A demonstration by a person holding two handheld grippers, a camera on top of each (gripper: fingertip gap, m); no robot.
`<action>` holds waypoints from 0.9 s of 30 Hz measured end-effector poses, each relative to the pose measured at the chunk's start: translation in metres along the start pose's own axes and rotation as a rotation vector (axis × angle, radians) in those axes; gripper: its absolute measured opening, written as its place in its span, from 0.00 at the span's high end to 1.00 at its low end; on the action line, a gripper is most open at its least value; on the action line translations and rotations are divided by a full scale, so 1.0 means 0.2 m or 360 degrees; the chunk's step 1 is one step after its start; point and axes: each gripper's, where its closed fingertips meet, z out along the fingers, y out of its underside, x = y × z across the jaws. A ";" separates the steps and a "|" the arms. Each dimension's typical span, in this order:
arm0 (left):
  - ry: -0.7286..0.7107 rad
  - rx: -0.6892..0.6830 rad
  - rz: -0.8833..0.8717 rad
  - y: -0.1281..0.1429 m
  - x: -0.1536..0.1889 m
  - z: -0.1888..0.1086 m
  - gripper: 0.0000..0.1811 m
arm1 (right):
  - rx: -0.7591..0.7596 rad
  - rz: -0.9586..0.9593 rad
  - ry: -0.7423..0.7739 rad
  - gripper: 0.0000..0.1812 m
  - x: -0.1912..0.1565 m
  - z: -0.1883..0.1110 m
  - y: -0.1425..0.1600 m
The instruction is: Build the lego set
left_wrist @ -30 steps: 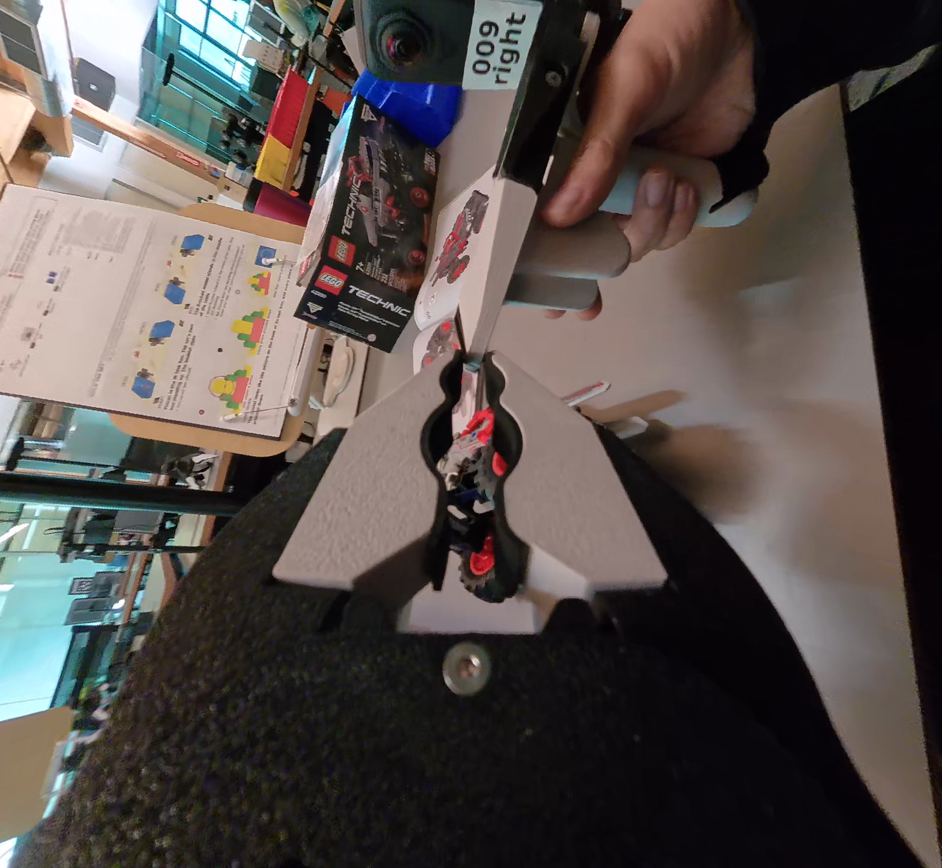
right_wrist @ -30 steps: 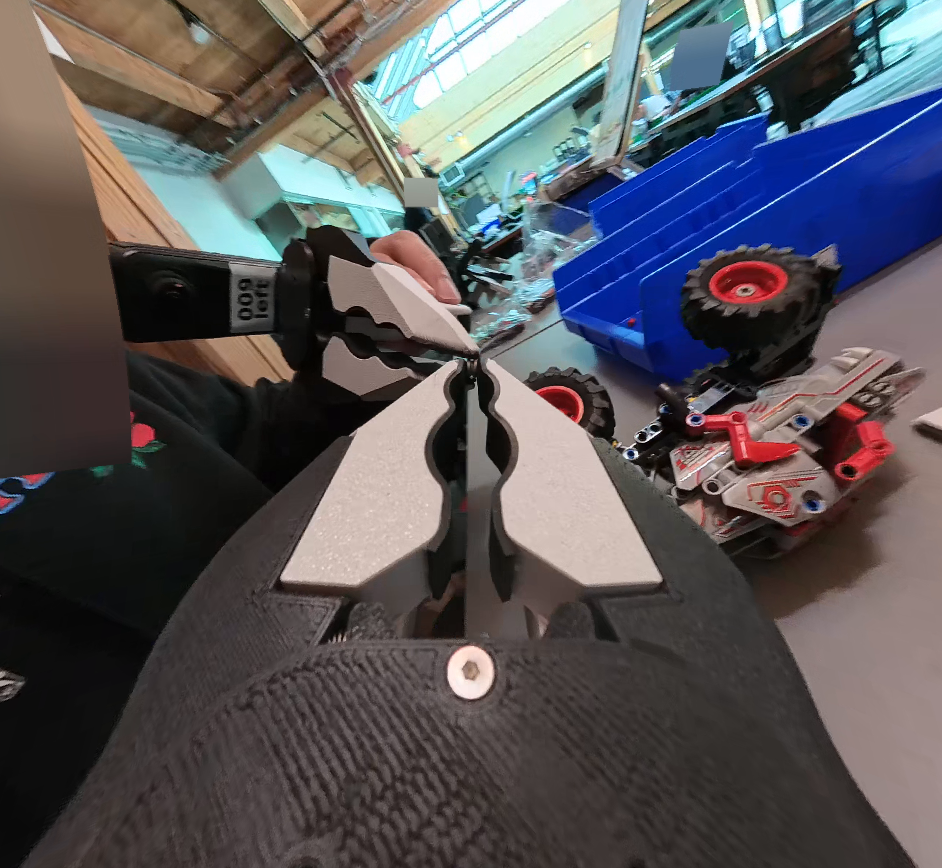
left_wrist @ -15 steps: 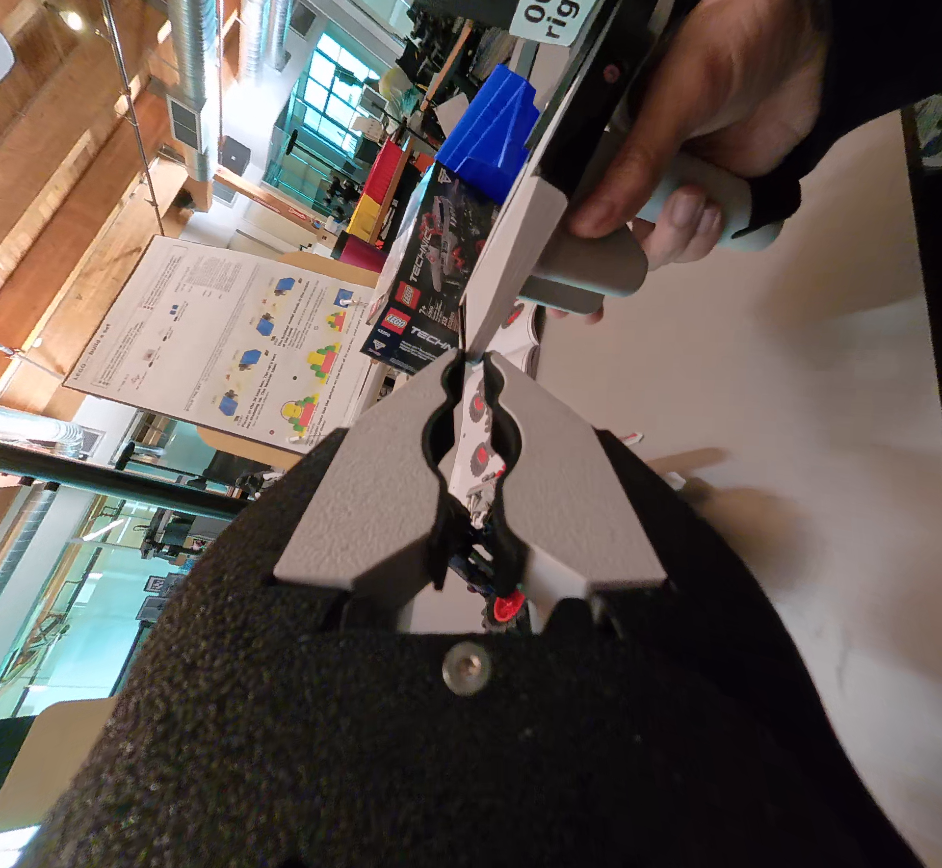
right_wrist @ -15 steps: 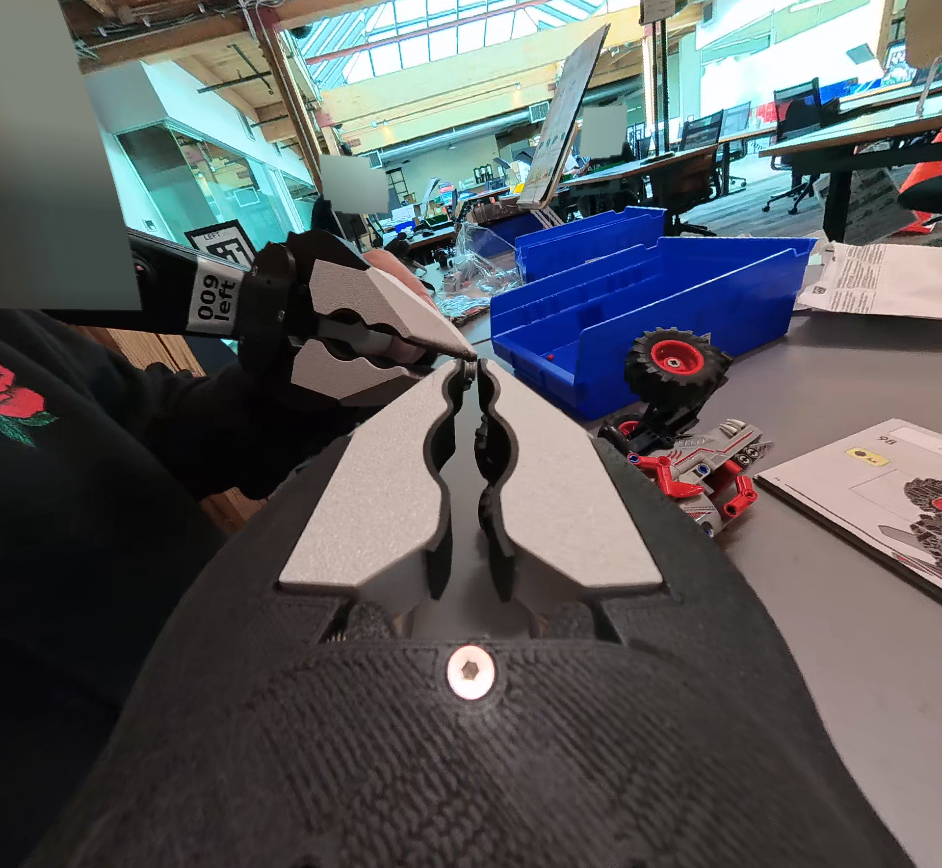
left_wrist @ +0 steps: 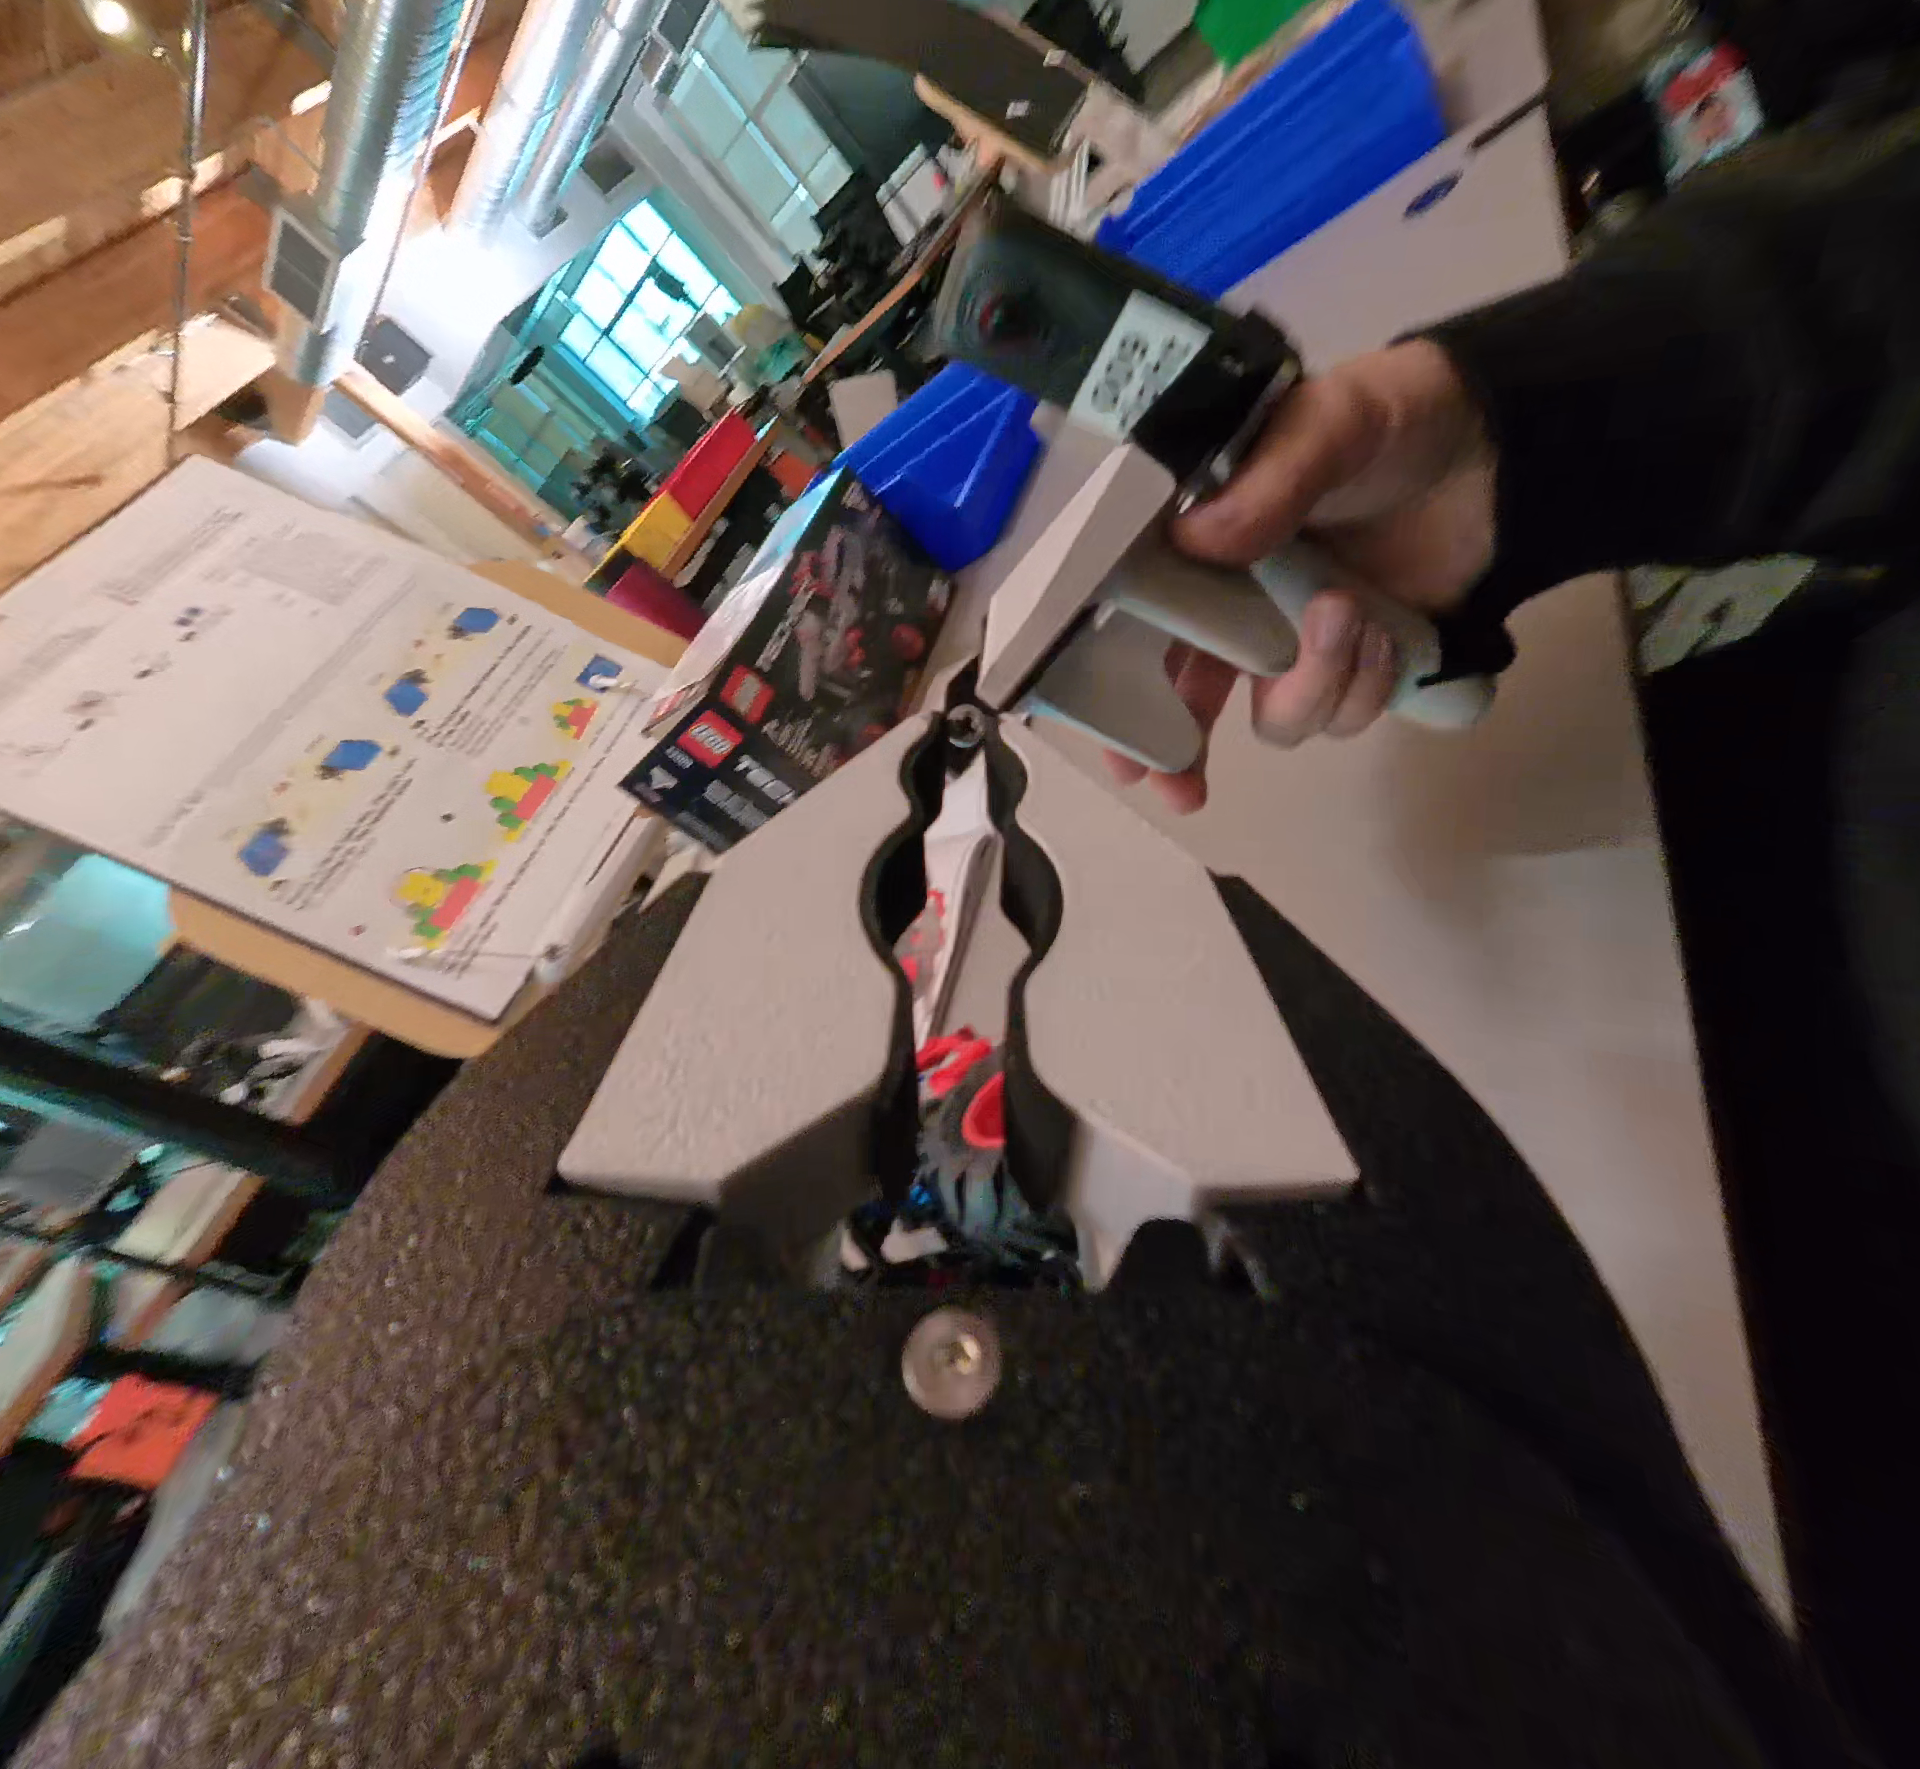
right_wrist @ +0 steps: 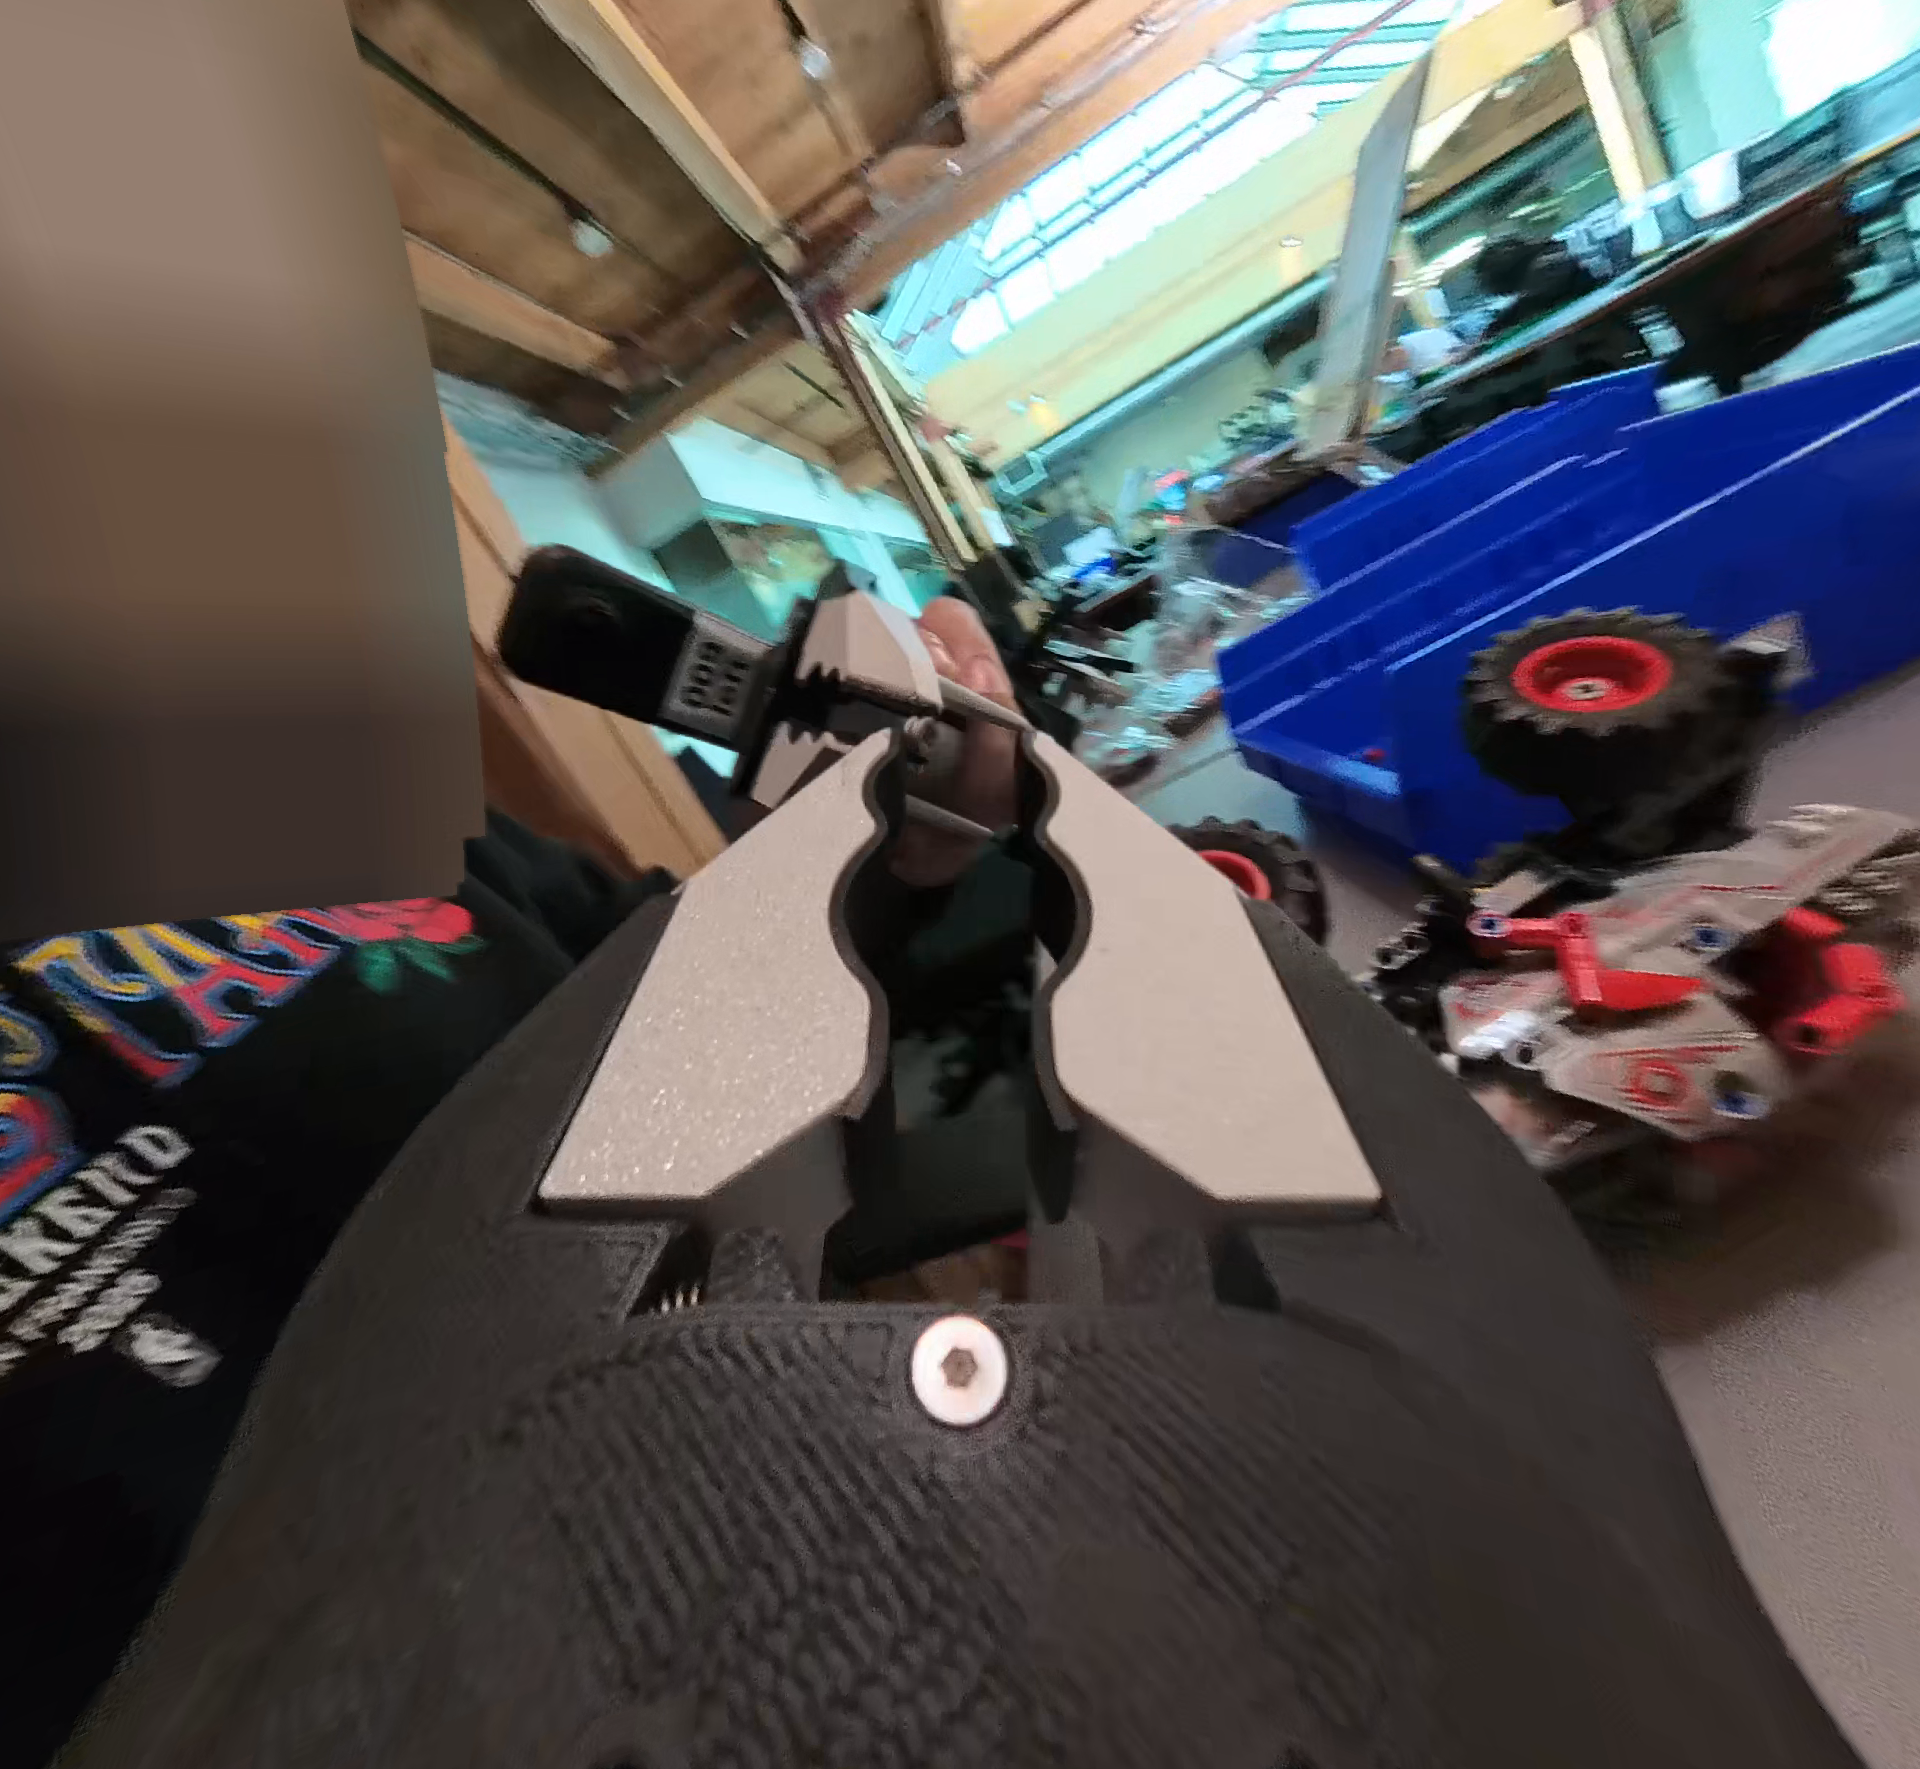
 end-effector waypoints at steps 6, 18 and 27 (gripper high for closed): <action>0.0140 0.0188 -0.0215 -0.06 0.02 -0.02 0.98 | 0.0066 0.0274 -0.0318 0.93 -0.08 0.00 0.00; 0.0252 0.0249 -0.0231 -0.07 0.07 -0.01 0.98 | 0.0083 0.0532 -0.0544 0.97 -0.12 -0.02 0.01; 0.0074 0.0016 0.0022 0.01 0.02 0.01 0.98 | 0.0070 0.0261 -0.0228 0.97 -0.03 0.01 0.00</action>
